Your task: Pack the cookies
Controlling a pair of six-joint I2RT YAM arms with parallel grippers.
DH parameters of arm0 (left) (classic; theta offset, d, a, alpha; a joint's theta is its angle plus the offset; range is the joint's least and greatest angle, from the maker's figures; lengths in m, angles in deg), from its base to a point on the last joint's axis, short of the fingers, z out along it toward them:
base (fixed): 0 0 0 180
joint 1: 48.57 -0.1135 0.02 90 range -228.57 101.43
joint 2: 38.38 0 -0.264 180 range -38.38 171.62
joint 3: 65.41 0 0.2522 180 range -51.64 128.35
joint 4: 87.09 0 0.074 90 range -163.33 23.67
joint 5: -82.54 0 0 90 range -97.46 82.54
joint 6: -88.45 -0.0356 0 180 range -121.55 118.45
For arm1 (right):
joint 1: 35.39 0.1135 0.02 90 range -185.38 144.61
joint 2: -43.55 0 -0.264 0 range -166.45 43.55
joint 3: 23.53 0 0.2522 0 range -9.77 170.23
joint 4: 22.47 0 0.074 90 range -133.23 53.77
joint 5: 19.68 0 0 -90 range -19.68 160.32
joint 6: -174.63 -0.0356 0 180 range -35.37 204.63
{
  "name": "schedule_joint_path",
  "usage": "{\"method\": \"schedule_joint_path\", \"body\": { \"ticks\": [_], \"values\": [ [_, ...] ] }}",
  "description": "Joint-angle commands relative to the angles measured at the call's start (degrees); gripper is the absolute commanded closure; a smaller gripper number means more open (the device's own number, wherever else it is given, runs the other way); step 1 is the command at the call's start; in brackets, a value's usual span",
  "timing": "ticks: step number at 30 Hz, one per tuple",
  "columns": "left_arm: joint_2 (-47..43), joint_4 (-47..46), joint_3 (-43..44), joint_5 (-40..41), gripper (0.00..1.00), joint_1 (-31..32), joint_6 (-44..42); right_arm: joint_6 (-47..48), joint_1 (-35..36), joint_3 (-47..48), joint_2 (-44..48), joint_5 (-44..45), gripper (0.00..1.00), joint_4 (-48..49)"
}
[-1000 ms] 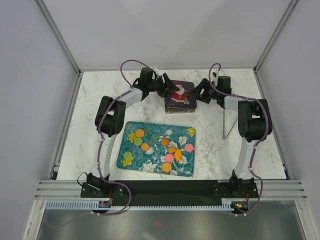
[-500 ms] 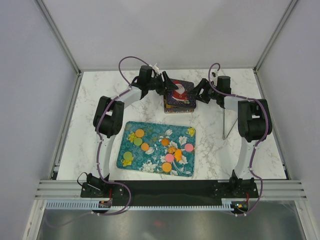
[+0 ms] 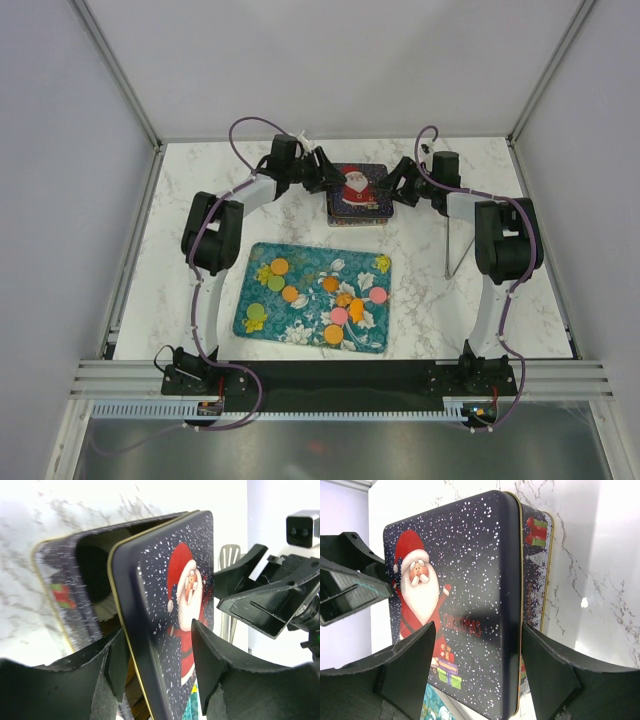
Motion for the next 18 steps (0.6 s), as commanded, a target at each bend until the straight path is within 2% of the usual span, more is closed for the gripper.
{"method": "schedule_joint_path", "body": {
  "ticks": [1, 18],
  "values": [
    [-4.89, -0.84, -0.41, 0.84, 0.42, -1.2, -2.2, 1.59, 0.94, 2.28, -0.94, 0.07, 0.24, 0.81],
    [-6.3, -0.13, -2.69, 1.55, 0.42, -3.4, -1.85, 2.3, 2.08, 5.1, -0.77, 3.58, 0.25, -5.52]
  ]
}}
